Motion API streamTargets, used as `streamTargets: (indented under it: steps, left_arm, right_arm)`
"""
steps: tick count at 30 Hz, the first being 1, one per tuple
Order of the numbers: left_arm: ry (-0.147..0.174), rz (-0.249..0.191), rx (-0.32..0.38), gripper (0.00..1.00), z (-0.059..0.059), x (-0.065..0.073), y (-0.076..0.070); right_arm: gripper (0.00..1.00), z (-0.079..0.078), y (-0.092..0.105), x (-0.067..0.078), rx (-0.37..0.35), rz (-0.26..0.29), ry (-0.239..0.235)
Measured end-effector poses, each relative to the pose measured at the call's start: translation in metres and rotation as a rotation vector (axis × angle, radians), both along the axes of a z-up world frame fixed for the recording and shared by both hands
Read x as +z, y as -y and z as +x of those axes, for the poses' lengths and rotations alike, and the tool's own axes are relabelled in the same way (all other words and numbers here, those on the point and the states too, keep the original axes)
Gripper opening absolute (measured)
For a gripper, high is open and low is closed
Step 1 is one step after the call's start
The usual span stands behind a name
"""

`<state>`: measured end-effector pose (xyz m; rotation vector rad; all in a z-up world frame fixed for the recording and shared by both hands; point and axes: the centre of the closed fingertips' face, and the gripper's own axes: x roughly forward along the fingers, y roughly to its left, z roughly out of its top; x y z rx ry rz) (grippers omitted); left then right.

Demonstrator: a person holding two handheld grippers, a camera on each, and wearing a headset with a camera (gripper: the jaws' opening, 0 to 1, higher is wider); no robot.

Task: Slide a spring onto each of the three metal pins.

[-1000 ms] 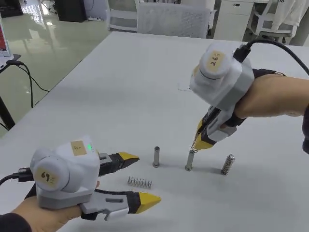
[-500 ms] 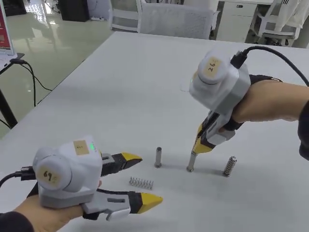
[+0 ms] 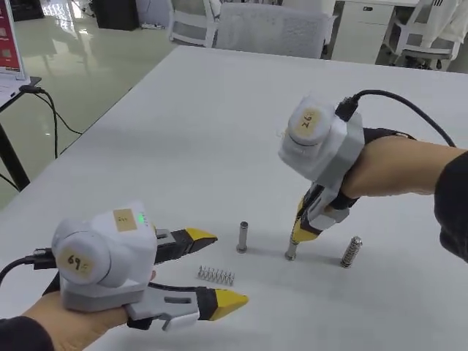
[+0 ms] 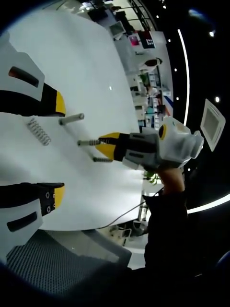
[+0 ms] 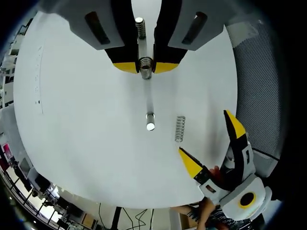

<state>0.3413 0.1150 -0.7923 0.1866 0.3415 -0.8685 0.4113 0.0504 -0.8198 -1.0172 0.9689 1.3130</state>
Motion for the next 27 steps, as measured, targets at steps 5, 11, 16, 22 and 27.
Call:
streamTargets:
  steps: [5,11,16,22,27]
  left_arm:
    - [0.0,-0.001,0.001,0.5,0.0,0.0,0.0]
    - [-0.001,0.001,0.0,0.49,0.0,0.0,0.0]
    - [-0.002,0.001,0.003,0.49,0.0,0.0,-0.001]
    - [-0.004,0.003,0.003,0.49,0.0,-0.001,-0.002]
    - [-0.005,0.004,0.001,0.49,0.0,-0.002,-0.001]
  right_arm:
    - [0.08,0.004,0.001,-0.01,-0.009,-0.006,-0.006]
    - [0.08,0.006,0.002,-0.019,-0.017,-0.013,-0.01]
    - [0.08,0.008,0.003,-0.026,-0.021,-0.028,-0.006]
    - [0.09,0.008,0.002,-0.028,-0.028,-0.023,-0.003]
    - [0.09,0.008,0.003,-0.028,-0.022,-0.024,-0.003]
